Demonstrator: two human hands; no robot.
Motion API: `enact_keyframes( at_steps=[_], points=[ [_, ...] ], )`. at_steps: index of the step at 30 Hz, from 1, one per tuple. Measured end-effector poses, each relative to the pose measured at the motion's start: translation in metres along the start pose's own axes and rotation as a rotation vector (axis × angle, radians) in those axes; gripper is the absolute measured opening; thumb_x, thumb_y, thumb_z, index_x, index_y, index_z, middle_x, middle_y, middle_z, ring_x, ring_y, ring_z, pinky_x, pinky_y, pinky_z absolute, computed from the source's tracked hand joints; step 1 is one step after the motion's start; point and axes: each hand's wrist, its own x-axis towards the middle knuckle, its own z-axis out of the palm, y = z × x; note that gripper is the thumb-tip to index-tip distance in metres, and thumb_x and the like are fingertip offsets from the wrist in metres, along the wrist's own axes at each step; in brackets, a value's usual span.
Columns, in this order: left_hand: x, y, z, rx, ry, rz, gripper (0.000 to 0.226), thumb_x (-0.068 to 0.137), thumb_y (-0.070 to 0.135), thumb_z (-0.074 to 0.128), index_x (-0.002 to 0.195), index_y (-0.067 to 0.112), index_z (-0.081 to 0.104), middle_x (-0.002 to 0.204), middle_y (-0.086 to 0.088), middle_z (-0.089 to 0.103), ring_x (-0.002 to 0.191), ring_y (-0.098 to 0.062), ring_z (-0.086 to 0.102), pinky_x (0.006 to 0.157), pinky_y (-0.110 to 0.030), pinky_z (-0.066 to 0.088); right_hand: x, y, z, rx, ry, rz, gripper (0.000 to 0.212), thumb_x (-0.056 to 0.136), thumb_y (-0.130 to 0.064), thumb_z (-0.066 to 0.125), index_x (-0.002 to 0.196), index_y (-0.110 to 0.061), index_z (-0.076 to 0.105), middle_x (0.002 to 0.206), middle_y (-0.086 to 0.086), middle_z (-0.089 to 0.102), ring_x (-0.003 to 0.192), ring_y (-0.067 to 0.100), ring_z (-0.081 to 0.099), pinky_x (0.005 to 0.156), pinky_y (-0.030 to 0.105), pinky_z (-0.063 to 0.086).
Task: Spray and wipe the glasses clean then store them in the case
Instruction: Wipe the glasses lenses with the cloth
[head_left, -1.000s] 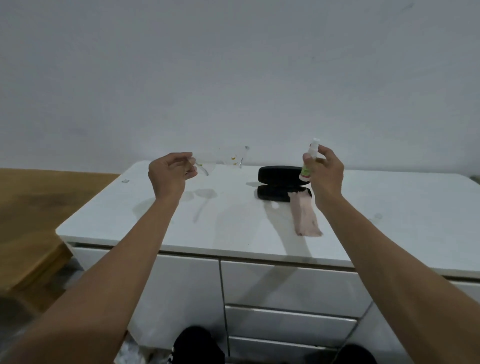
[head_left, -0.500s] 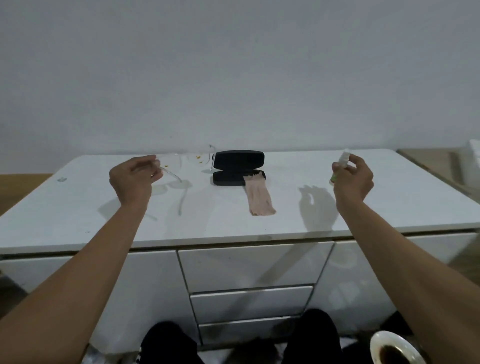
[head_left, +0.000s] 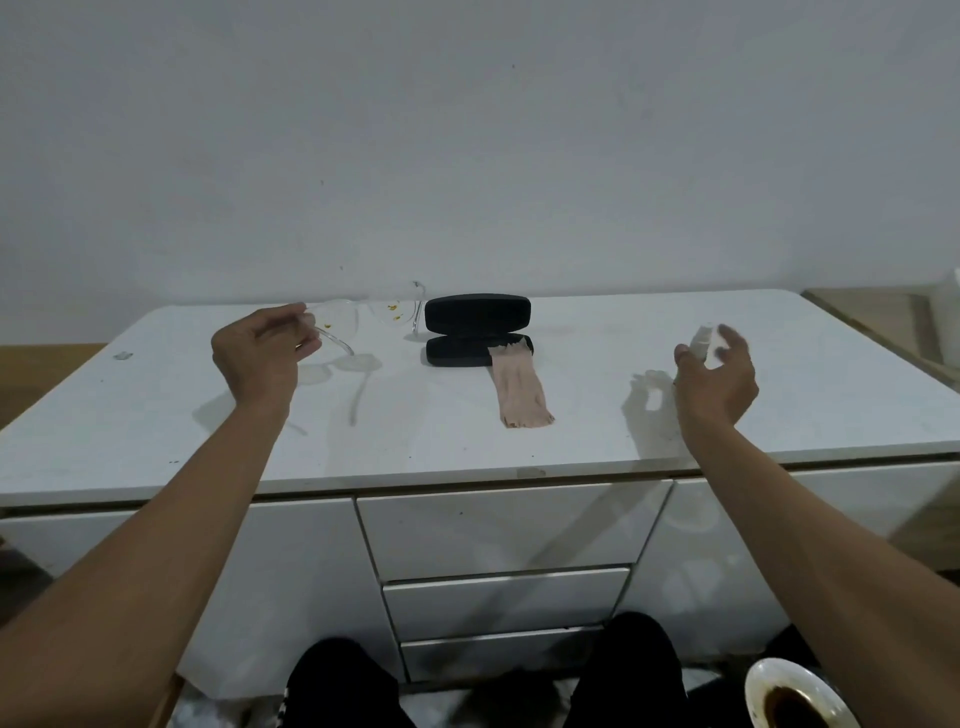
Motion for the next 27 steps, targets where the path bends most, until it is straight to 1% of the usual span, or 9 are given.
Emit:
enact_keyframes(
  at_steps=[3,6,8,11,13,15,19,23,27],
  points=[
    [0.001,0.001,0.002,-0.018,0.009,-0.019,0.021,0.083,-0.012,0.068,0.104,-0.011,0.073,0.078,-0.014,0.070,0.072,-0.024,0.069,0.073,-0.032,0.064,-0.008,-0.013,0.003,-0.159,0.188,-0.212,0.060,0.088,-0.031,0.067,0.144,-0.022,0.049,0.142,0.011,0.050,0.132,0.032,0.045,0.106,0.046,0.039],
    [0.002,0.003,0.003,-0.031,0.004,-0.031,0.021,0.083,-0.012,0.070,0.103,-0.010,0.073,0.079,-0.015,0.070,0.070,-0.023,0.068,0.073,-0.032,0.064,-0.016,-0.027,0.012,-0.142,0.141,-0.520,0.049,0.086,-0.024,0.067,0.134,-0.020,0.057,0.123,0.010,0.060,0.114,0.028,0.052,0.092,0.039,0.045],
    [0.002,0.003,0.004,-0.037,0.006,-0.038,0.021,0.082,-0.012,0.070,0.102,-0.009,0.074,0.078,-0.014,0.070,0.069,-0.023,0.068,0.073,-0.032,0.064,-0.025,-0.036,0.021,-0.095,-0.075,-0.660,0.036,0.088,-0.018,0.067,0.123,-0.020,0.065,0.106,0.004,0.068,0.097,0.022,0.058,0.081,0.033,0.049],
    [0.000,0.003,0.003,-0.036,0.011,-0.043,0.020,0.082,-0.012,0.070,0.101,-0.007,0.075,0.079,-0.014,0.071,0.070,-0.022,0.070,0.073,-0.032,0.064,-0.042,-0.050,0.035,-0.134,-0.585,-0.599,0.021,0.088,-0.012,0.071,0.105,-0.023,0.075,0.084,-0.004,0.073,0.071,0.011,0.062,0.073,0.026,0.050],
    [-0.001,0.003,0.003,-0.033,0.007,-0.044,0.020,0.083,-0.013,0.068,0.101,-0.007,0.075,0.079,-0.014,0.071,0.070,-0.022,0.070,0.072,-0.032,0.064,-0.051,-0.050,0.047,-0.286,-0.856,-0.554,0.019,0.087,-0.011,0.074,0.102,-0.022,0.079,0.086,-0.009,0.074,0.070,0.004,0.062,0.075,0.022,0.046],
    [-0.001,0.003,0.002,-0.050,0.009,-0.056,0.021,0.083,-0.016,0.064,0.101,-0.009,0.074,0.077,-0.015,0.070,0.067,-0.021,0.070,0.071,-0.032,0.065,-0.058,-0.048,0.054,-0.435,-0.968,-0.553,0.020,0.087,-0.011,0.075,0.102,-0.022,0.081,0.096,-0.011,0.074,0.078,-0.003,0.060,0.078,0.021,0.044],
    [0.000,0.001,0.001,-0.057,0.009,-0.058,0.022,0.083,-0.017,0.064,0.098,-0.006,0.075,0.078,-0.018,0.070,0.067,-0.023,0.069,0.069,-0.031,0.064,-0.065,-0.046,0.056,-0.619,-1.024,-0.622,0.017,0.086,-0.028,0.078,0.103,-0.028,0.082,0.094,-0.014,0.067,0.085,0.003,0.057,0.077,0.019,0.041],
    [-0.001,-0.001,-0.001,-0.048,0.008,-0.052,0.021,0.083,-0.016,0.065,0.098,-0.006,0.075,0.083,-0.021,0.070,0.072,-0.027,0.068,0.070,-0.031,0.064,-0.065,-0.043,0.060,-0.698,-1.011,-0.710,0.017,0.080,-0.034,0.081,0.096,-0.039,0.083,0.092,-0.009,0.075,0.083,0.004,0.054,0.064,0.015,0.038],
    [0.000,-0.005,-0.004,-0.031,0.021,-0.066,0.021,0.083,-0.014,0.063,0.098,-0.006,0.076,0.080,-0.018,0.071,0.072,-0.027,0.068,0.070,-0.032,0.063,-0.069,-0.044,0.061,-0.730,-1.029,-0.716,0.019,0.084,-0.035,0.080,0.102,-0.033,0.083,0.100,-0.008,0.080,0.086,0.008,0.058,0.076,0.022,0.043]
  ],
)
